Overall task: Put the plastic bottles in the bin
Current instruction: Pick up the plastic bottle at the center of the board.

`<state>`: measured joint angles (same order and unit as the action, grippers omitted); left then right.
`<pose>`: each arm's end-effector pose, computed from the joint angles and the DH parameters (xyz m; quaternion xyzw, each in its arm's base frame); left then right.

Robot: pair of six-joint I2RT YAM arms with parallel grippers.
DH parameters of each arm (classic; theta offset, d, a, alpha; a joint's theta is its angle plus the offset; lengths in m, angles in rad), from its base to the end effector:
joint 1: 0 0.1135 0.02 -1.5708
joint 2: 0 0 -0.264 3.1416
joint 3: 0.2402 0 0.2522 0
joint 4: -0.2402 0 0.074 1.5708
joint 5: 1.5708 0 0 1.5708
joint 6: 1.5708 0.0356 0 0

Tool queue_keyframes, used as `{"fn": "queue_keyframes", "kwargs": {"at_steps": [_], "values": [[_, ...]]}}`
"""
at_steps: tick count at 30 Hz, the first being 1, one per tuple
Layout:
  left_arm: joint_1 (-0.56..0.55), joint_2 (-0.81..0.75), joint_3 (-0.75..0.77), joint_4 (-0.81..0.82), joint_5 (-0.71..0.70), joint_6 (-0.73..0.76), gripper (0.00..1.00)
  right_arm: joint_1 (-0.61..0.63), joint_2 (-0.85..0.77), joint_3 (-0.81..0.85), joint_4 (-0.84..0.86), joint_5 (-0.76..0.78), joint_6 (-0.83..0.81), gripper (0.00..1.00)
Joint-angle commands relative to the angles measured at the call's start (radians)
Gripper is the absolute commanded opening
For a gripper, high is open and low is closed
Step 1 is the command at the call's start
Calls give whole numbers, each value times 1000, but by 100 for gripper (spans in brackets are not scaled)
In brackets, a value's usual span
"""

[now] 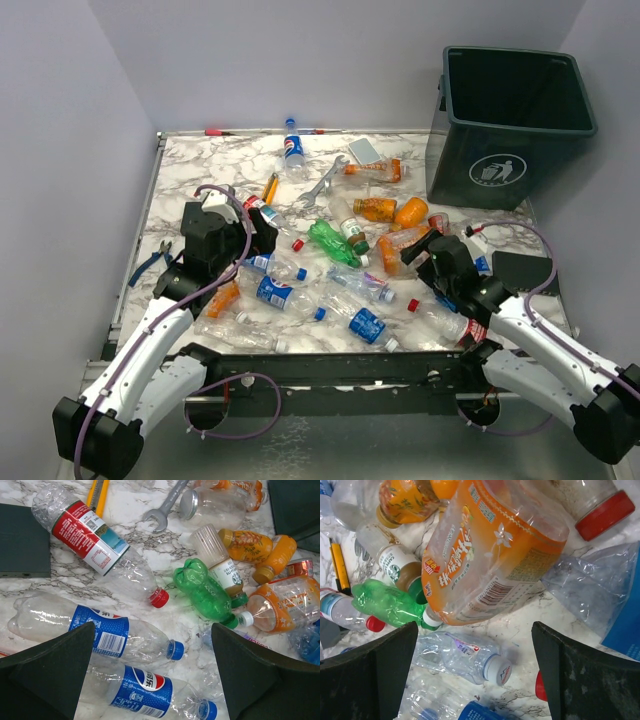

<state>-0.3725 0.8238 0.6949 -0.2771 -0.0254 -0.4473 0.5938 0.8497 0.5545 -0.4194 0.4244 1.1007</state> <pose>0.1791 -0.0690 0.2919 -0.0382 0.8342 -0.2095 0.5087 0.1557 0.0874 0.2282 0.3076 0.8390 0.1773 0.4123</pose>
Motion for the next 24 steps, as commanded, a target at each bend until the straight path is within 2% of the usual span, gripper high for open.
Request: {"fn": "queue_keyframes", "kwargs": {"at_steps": [1,12,24], "values": [[-12,-15,-12,17,23,5,99,-25,45,-38,98,-46,144,100],[-20,-8,-12,16,14,4,99,-98,273,-61,215,-13,257,99],[-25,8,-10,16,16,5,99,-147,445,-102,436,-80,265,97]]}}
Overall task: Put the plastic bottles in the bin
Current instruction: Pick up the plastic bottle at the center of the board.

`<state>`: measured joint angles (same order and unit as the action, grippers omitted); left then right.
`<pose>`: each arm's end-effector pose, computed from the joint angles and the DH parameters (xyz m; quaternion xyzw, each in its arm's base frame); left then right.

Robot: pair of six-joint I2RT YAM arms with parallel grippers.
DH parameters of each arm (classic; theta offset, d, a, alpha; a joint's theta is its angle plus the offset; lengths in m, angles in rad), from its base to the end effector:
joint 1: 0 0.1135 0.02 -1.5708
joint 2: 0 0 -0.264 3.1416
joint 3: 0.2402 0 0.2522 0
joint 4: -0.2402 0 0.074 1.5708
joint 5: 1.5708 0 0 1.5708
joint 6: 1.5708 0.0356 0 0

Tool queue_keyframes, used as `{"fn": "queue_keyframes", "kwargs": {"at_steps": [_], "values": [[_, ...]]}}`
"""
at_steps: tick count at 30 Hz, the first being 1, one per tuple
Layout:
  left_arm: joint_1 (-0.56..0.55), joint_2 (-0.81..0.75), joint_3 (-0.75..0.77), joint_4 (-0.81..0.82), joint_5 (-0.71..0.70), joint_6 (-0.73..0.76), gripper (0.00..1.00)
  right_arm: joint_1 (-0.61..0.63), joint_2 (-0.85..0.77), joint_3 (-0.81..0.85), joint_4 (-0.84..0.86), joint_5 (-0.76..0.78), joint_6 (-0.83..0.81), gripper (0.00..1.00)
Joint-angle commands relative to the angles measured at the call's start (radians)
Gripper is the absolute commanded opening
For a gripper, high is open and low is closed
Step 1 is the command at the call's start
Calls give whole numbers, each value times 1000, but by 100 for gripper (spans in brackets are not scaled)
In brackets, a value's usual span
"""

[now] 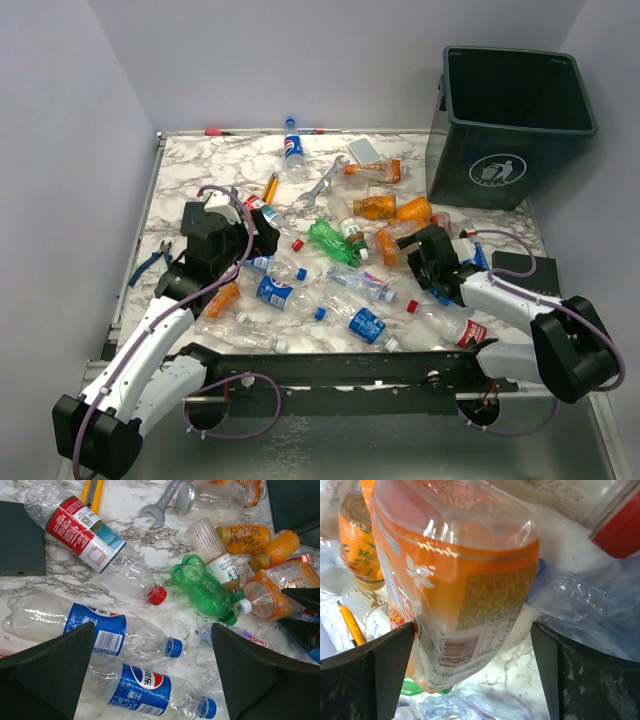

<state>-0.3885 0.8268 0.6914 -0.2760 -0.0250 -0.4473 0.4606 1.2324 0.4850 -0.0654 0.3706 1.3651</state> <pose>0.1785 -0.0721 0.2903 -0.0314 0.8360 -0.2127 0.5048 0.2086 0.0891 0.1622 0.4603 0.7915 0.1831 0.3578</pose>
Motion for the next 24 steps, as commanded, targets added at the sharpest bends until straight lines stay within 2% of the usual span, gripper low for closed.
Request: {"fn": "queue_keyframes", "kwargs": {"at_steps": [1,6,14,15,18,19,21,24], "values": [[-9,3,-7,16,13,6,99,-15,73,-36,106,-30,-5,95],[-11,4,-9,16,8,8,99,-18,72,-43,176,-47,-73,81],[-11,13,-5,16,-7,10,99,-17,-42,-72,200,-45,-184,64],[-11,14,-5,17,-7,10,99,-18,-54,-81,210,-49,-193,64],[-10,22,-6,21,-5,11,99,-17,-37,-93,234,-61,-200,88],[-10,25,-5,22,-2,12,99,-18,-18,-88,227,-63,-193,93],[-11,31,-6,22,0,13,99,-20,21,-84,235,-69,-165,97],[-12,31,-7,20,0,13,99,-29,71,-97,308,-91,-139,96]]}}
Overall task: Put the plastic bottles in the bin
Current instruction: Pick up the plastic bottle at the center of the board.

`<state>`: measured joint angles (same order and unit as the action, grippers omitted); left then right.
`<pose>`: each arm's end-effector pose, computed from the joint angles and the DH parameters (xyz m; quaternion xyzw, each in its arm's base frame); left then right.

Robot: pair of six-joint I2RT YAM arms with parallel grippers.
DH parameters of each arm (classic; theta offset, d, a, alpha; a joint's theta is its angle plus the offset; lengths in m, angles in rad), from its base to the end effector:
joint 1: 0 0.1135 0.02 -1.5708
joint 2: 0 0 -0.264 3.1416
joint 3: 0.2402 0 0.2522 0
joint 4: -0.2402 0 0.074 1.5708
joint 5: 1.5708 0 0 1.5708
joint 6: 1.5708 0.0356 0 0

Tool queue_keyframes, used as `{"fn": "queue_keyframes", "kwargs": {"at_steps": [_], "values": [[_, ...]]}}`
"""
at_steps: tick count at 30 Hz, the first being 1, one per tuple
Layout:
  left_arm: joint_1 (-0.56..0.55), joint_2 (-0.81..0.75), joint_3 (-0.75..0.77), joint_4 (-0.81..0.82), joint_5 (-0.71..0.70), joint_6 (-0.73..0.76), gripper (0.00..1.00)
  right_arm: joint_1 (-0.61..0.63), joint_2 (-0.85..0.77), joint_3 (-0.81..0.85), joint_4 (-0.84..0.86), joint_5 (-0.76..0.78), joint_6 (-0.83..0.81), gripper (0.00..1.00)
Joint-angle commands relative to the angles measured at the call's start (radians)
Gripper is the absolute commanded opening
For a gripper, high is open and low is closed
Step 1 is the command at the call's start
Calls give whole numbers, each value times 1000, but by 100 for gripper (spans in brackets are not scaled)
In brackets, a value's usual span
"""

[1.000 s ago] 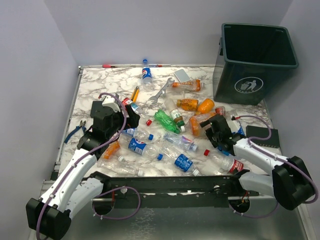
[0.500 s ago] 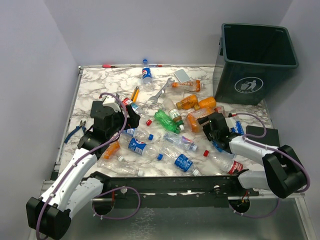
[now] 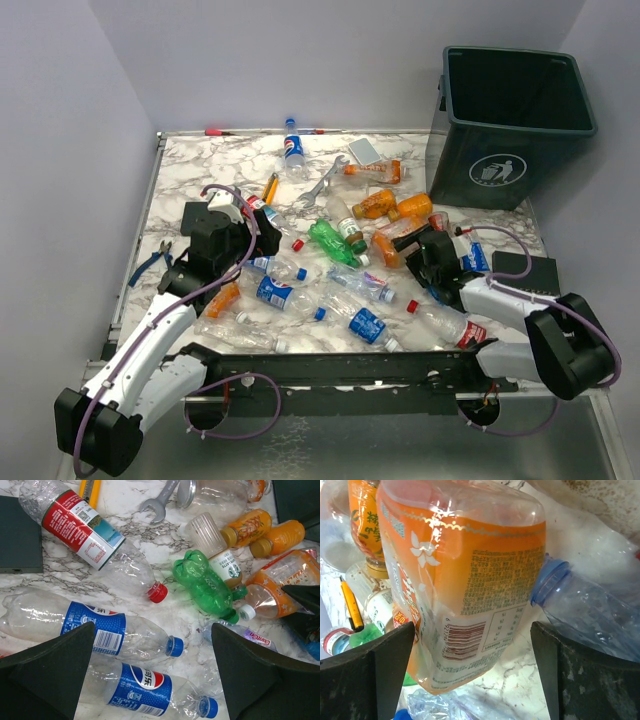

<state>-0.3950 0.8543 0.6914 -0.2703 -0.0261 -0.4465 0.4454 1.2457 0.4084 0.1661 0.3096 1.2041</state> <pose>0.1827 -0.0752 0.2861 -0.0287 0.8420 -0.2099 0.4961 0.2111 0.0888 0.1548 0.3918 0.8017 0.2212 0.3935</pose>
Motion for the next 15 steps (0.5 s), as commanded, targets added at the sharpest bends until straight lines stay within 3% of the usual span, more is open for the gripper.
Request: {"fn": "queue_keyframes", "kwargs": {"at_steps": [1,9,15], "values": [[-5,1,-9,14,0,12,99,-16,73,-25,107,-33,28,95],[-6,-1,-8,16,-25,18,99,-18,101,-87,348,-70,21,59],[-5,-4,-7,28,1,15,99,-17,-94,-101,252,-107,-85,44]]}}
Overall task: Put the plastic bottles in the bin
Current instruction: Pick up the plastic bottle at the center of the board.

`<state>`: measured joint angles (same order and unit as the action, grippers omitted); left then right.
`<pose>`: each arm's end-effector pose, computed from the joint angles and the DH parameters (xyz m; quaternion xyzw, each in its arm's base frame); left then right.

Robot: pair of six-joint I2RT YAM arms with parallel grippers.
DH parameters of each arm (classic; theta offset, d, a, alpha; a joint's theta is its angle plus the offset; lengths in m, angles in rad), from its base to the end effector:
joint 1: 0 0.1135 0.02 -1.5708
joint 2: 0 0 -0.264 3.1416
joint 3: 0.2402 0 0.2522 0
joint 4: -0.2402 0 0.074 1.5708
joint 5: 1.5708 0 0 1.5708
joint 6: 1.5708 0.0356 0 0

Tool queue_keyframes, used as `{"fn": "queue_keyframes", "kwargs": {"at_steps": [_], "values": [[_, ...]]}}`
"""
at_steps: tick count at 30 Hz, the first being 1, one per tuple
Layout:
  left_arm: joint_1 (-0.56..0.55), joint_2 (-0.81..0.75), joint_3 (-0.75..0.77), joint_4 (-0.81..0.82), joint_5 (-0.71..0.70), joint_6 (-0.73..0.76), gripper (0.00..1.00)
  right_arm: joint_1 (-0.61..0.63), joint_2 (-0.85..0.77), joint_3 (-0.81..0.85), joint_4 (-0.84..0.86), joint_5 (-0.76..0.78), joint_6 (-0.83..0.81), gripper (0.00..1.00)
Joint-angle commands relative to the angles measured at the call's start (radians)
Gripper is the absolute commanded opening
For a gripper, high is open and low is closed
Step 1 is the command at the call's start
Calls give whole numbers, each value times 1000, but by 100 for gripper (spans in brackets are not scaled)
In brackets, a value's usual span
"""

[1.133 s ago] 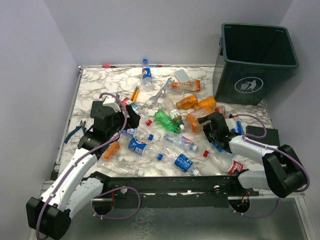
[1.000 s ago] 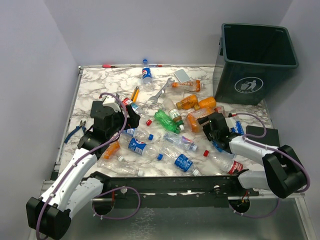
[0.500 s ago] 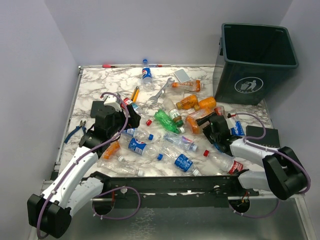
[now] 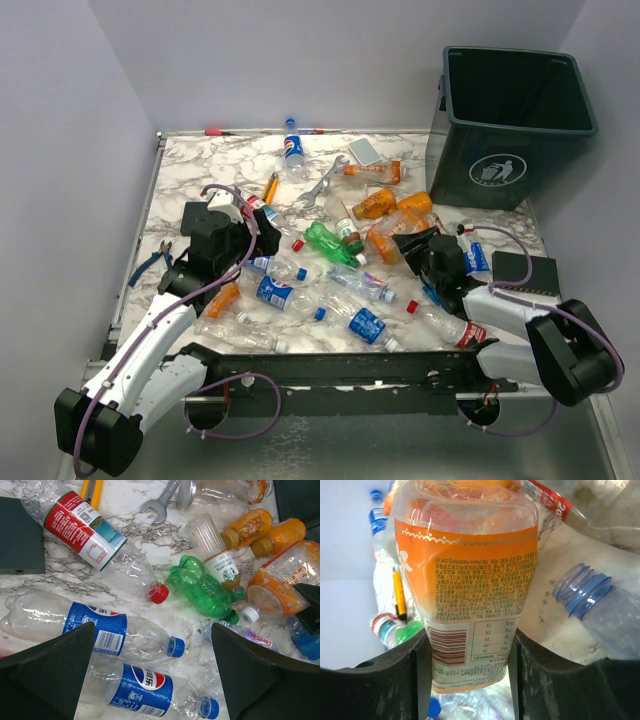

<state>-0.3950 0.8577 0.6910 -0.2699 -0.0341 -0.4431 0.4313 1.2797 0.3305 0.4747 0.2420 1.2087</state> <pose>0.1833 -0.0751 0.2854 -0.0294 0.8429 -0.2054 0.4965 0.2145 0.0893 0.1526 0.3793 0.7602 0.3079 0.4282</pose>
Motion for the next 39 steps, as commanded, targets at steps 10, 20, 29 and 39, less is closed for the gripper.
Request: {"fn": "queue_keyframes", "kwargs": {"at_steps": [10,20,29,39], "values": [[-9,-55,-121,346,261,-225,99,-3,-612,49,-290,-373,-435,41],[-63,74,-247,1026,746,-528,99,4,-516,258,-251,-867,-530,41],[-201,60,-257,982,726,-432,99,41,-431,315,-126,-823,-432,41],[-316,106,-226,910,645,-340,87,83,-381,339,-60,-779,-390,40]]}}
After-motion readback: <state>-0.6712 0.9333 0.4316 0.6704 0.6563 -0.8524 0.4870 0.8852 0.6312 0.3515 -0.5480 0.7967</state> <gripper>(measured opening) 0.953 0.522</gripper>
